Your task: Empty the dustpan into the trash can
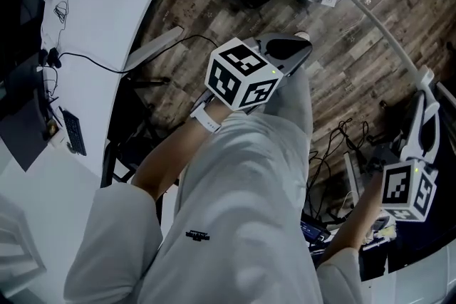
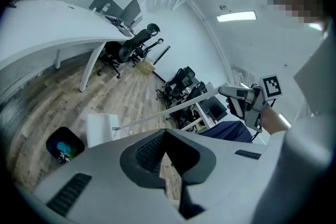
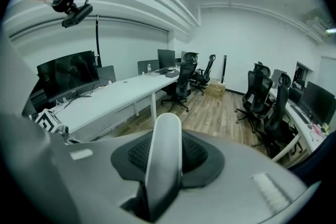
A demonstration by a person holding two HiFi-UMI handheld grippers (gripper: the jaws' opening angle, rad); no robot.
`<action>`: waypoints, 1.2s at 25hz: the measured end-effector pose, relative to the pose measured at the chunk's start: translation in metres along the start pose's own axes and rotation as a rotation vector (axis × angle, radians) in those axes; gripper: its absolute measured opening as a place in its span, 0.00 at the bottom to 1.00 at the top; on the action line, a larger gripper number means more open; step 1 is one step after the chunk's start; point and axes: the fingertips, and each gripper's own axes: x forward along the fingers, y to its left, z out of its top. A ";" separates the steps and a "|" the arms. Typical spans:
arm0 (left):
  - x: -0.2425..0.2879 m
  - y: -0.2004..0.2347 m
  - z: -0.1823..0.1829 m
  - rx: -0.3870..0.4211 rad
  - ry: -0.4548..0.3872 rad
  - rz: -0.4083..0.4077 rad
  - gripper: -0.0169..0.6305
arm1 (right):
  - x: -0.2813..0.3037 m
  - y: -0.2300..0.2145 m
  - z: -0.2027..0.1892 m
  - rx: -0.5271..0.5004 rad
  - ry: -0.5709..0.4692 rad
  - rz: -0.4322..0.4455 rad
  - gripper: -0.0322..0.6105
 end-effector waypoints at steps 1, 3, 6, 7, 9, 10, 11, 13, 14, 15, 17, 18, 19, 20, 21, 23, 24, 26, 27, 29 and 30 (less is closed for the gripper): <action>-0.002 0.002 -0.001 0.002 0.002 0.010 0.04 | 0.007 0.003 -0.004 -0.015 0.009 0.002 0.23; -0.005 0.007 -0.003 0.003 0.005 0.026 0.04 | 0.024 0.011 -0.012 -0.059 0.026 0.006 0.23; -0.008 0.012 -0.006 0.000 0.006 0.046 0.04 | 0.054 0.022 -0.029 -0.127 0.057 0.016 0.23; -0.009 0.013 -0.007 0.000 0.008 0.052 0.04 | 0.064 0.025 -0.035 -0.147 0.069 0.020 0.23; -0.010 0.016 -0.010 0.000 0.012 0.062 0.04 | 0.085 0.031 -0.047 -0.187 0.094 0.029 0.23; -0.011 0.017 -0.011 0.002 0.014 0.067 0.04 | 0.095 0.034 -0.051 -0.205 0.106 0.034 0.23; -0.011 0.019 -0.012 0.005 0.017 0.072 0.04 | 0.104 0.037 -0.056 -0.222 0.118 0.041 0.23; -0.010 0.021 -0.013 0.006 0.021 0.080 0.04 | 0.124 0.043 -0.064 -0.255 0.140 0.056 0.23; -0.010 0.022 -0.013 0.005 0.022 0.083 0.04 | 0.133 0.046 -0.068 -0.270 0.151 0.064 0.23; -0.009 0.023 -0.013 0.005 0.023 0.085 0.04 | 0.142 0.049 -0.072 -0.283 0.162 0.071 0.23; -0.008 0.024 -0.014 0.006 0.026 0.089 0.04 | 0.158 0.052 -0.081 -0.304 0.184 0.082 0.23; -0.008 0.025 -0.014 0.008 0.028 0.091 0.04 | 0.165 0.053 -0.085 -0.313 0.195 0.085 0.23; -0.008 0.025 -0.014 0.010 0.030 0.093 0.04 | 0.171 0.054 -0.087 -0.320 0.205 0.088 0.23; -0.008 0.025 -0.013 0.011 0.031 0.095 0.04 | 0.177 0.055 -0.090 -0.327 0.215 0.090 0.23; -0.008 0.026 -0.013 0.011 0.030 0.097 0.04 | 0.182 0.056 -0.092 -0.332 0.224 0.092 0.23; -0.010 0.028 -0.013 0.011 0.030 0.102 0.04 | 0.191 0.059 -0.095 -0.338 0.237 0.101 0.23; -0.010 0.029 -0.013 0.012 0.031 0.105 0.04 | 0.195 0.061 -0.097 -0.342 0.243 0.105 0.23; -0.011 0.030 -0.014 0.012 0.033 0.110 0.04 | 0.201 0.061 -0.102 -0.352 0.255 0.107 0.23; -0.012 0.031 -0.015 0.012 0.034 0.112 0.04 | 0.204 0.061 -0.105 -0.356 0.260 0.107 0.23; -0.013 0.033 -0.015 0.014 0.034 0.116 0.04 | 0.210 0.061 -0.109 -0.356 0.269 0.107 0.23; -0.014 0.034 -0.015 0.014 0.033 0.118 0.04 | 0.213 0.061 -0.111 -0.357 0.273 0.106 0.23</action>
